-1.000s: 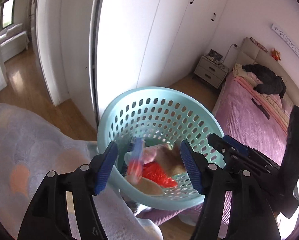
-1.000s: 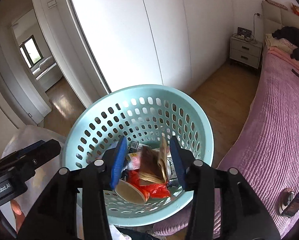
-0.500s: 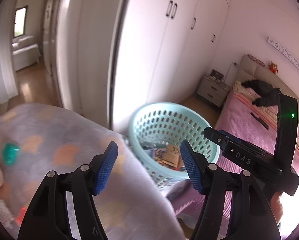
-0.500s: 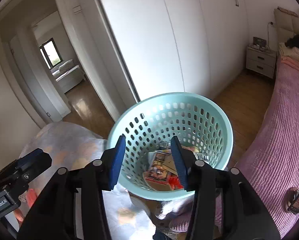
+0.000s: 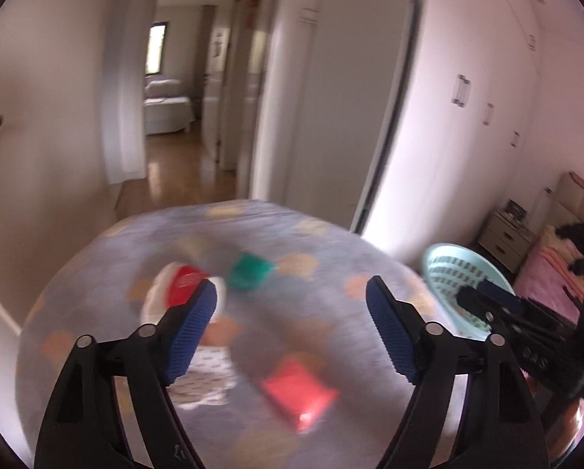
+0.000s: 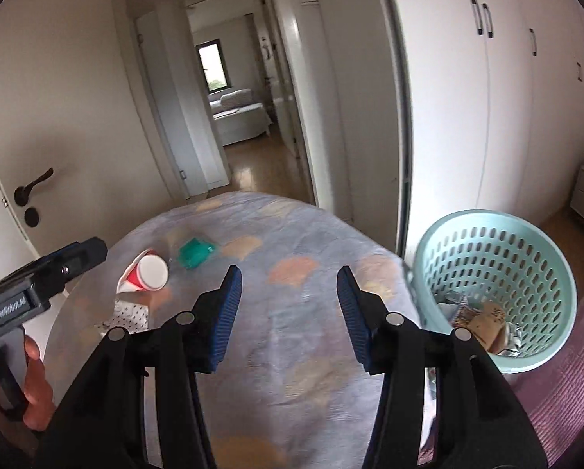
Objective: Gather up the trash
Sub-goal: 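Grasp the red-and-white paper cup with the left tool while the right tool grasps the pink packet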
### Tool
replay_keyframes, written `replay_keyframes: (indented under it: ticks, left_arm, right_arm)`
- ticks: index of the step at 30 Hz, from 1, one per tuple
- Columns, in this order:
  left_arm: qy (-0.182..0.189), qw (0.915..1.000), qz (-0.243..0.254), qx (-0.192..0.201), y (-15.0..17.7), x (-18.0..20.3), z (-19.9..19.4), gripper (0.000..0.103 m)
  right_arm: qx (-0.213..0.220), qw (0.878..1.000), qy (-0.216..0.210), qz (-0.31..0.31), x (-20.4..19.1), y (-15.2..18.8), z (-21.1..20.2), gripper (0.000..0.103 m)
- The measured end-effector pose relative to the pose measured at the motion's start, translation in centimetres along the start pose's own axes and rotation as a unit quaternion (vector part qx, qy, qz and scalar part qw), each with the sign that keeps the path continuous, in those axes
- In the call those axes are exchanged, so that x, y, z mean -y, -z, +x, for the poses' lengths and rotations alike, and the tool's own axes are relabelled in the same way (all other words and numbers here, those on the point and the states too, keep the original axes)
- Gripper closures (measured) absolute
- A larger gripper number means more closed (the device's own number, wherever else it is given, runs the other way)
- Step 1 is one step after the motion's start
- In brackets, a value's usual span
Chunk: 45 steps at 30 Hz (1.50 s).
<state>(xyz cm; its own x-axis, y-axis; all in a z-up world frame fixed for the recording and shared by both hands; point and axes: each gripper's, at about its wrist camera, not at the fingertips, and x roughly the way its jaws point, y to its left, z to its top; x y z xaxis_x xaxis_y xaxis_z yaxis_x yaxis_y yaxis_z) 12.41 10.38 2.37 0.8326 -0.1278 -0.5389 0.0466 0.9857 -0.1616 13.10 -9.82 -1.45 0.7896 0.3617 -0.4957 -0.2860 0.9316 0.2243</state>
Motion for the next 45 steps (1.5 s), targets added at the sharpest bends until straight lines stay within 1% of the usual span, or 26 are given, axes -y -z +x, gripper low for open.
replay_keyframes:
  ticks: [2,3,5,7,9,10,12,15,19,22,25,28,31,34,40,42,45]
  left_arm:
    - [-0.023,0.9994,-0.021,-0.015,-0.1,-3.0,0.7,0.022]
    - [-0.031,0.9988,-0.03,-0.022,-0.2,-4.2,1.2,0.022]
    - [-0.043,0.9974,-0.047,-0.033,-0.3,-6.8,2.4,0.022]
    - [-0.045,0.9962,-0.059,-0.047,-0.5,-8.5,3.8,0.022]
    - [-0.044,0.9948,-0.076,-0.051,-0.3,-9.9,5.2,0.022]
    - [-0.042,0.9941,-0.083,-0.055,-0.1,-10.0,5.7,0.022]
    - [-0.034,0.9924,-0.091,-0.076,0.2,-10.4,7.1,0.022]
    - [-0.027,0.9913,-0.082,-0.099,0.5,-10.5,9.0,0.022]
    - [-0.039,0.9884,-0.078,-0.124,1.2,-10.5,10.8,0.022]
    - [-0.039,0.9868,-0.082,-0.134,1.7,-11.0,11.7,0.022]
    - [-0.042,0.9877,-0.082,-0.126,1.9,-11.2,11.7,0.022]
    - [-0.042,0.9887,-0.077,-0.121,2.0,-11.3,11.7,0.022]
    - [-0.047,0.9891,-0.072,-0.12,2.0,-11.1,12.0,0.024]
    - [-0.053,0.9893,-0.069,-0.117,1.9,-10.9,12.0,0.031]
    - [-0.062,0.9909,-0.068,-0.098,1.7,-10.6,11.5,0.031]
    - [-0.066,0.9912,-0.069,-0.092,1.6,-10.6,11.3,0.031]
    - [-0.066,0.9921,-0.07,-0.081,1.5,-10.6,10.9,0.031]
  right_arm:
    - [-0.02,1.0,-0.016,-0.012,-2.2,0.9,1.5,0.055]
    - [-0.031,0.999,-0.028,-0.014,-3.0,1.3,2.3,0.047]
    - [-0.047,0.998,-0.046,-0.02,-4.8,2.1,3.6,0.043]
    - [-0.058,0.996,-0.054,-0.038,-6.5,2.9,4.4,0.043]
    - [-0.068,0.994,-0.057,-0.058,-7.9,3.5,5.3,0.043]
    - [-0.073,0.993,-0.061,-0.066,-8.4,3.7,5.7,0.042]
    - [-0.081,0.991,-0.067,-0.077,-9.3,4.1,6.3,0.041]
    - [-0.088,0.99,-0.063,-0.094,-10.0,4.8,6.9,0.04]
    - [-0.114,0.987,-0.065,-0.094,-9.6,5.4,8.1,0.039]
    - [-0.13,0.985,-0.072,-0.093,-9.6,5.6,8.6,0.038]
    - [-0.148,0.98,-0.086,-0.098,-9.6,5.8,9.2,0.038]
    - [-0.162,0.978,-0.076,-0.104,-9.8,6.0,9.7,0.038]
    - [-0.162,0.978,-0.063,-0.119,-10.4,6.3,9.8,0.038]
    - [-0.161,0.977,-0.05,-0.131,-10.9,6.6,9.7,0.038]
    - [-0.159,0.978,-0.05,-0.128,-10.6,6.6,9.5,0.038]
    - [-0.157,0.978,-0.04,-0.134,-10.8,6.6,9.5,0.044]
    - [-0.159,0.976,-0.026,-0.149,-11.2,6.7,9.6,0.05]
